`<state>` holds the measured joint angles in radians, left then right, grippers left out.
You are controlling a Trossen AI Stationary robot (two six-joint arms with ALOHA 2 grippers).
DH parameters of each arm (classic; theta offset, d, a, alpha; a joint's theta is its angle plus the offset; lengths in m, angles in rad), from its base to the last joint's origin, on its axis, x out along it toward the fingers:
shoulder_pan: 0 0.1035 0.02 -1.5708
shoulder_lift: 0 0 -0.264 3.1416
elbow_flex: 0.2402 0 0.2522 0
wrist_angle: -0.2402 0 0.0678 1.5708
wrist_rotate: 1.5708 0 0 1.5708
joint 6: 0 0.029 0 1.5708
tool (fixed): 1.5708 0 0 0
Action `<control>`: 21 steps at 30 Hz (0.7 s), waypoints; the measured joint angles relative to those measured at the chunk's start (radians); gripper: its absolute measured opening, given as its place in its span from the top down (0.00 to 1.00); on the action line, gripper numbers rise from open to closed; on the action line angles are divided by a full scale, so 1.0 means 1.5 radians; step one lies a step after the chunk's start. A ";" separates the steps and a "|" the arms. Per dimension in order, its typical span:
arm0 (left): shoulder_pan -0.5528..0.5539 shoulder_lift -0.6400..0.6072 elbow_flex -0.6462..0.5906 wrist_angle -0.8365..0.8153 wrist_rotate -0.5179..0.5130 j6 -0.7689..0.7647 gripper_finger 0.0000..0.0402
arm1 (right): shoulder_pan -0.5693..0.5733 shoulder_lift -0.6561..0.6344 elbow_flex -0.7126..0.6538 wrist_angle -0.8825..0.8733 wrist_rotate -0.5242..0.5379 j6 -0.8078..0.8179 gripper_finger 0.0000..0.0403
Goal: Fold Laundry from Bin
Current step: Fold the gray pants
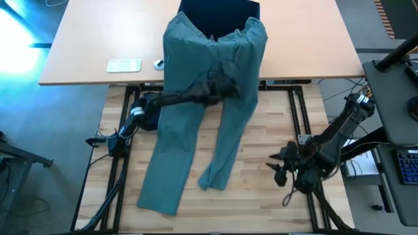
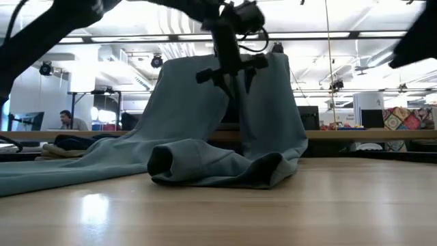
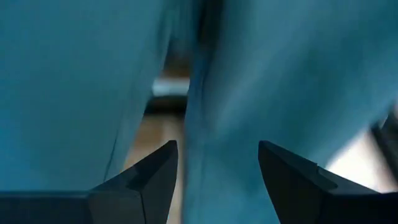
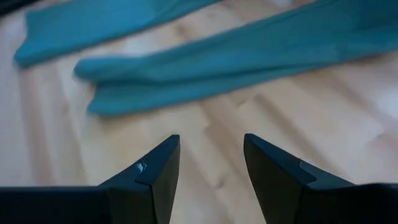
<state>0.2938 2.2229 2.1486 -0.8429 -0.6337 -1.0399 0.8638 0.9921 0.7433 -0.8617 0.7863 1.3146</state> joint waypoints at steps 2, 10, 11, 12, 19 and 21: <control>0.026 0.001 -0.009 0.083 0.015 0.071 0.48 | -0.037 -0.019 0.000 -0.003 0.006 -0.023 0.57; 0.072 0.004 -0.024 0.154 0.042 0.165 0.49 | -0.181 -0.065 0.000 0.004 0.003 -0.124 0.57; 0.077 0.004 -0.024 0.156 0.039 0.176 0.49 | -0.193 -0.068 0.000 0.005 -0.001 -0.134 0.57; 0.080 0.004 -0.025 0.160 0.037 0.191 0.50 | -0.204 -0.068 0.000 0.006 -0.002 -0.141 0.57; 0.083 0.011 -0.025 0.207 0.037 0.258 0.90 | -0.240 -0.067 0.000 0.030 -0.006 -0.185 0.57; 0.084 0.007 -0.022 0.197 0.038 0.267 0.97 | -0.243 -0.067 0.000 0.046 -0.006 -0.186 0.57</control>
<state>0.4198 2.2328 2.1149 -0.5471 -0.5770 -0.6388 0.4999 0.8921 0.7433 -0.7933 0.7776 1.0351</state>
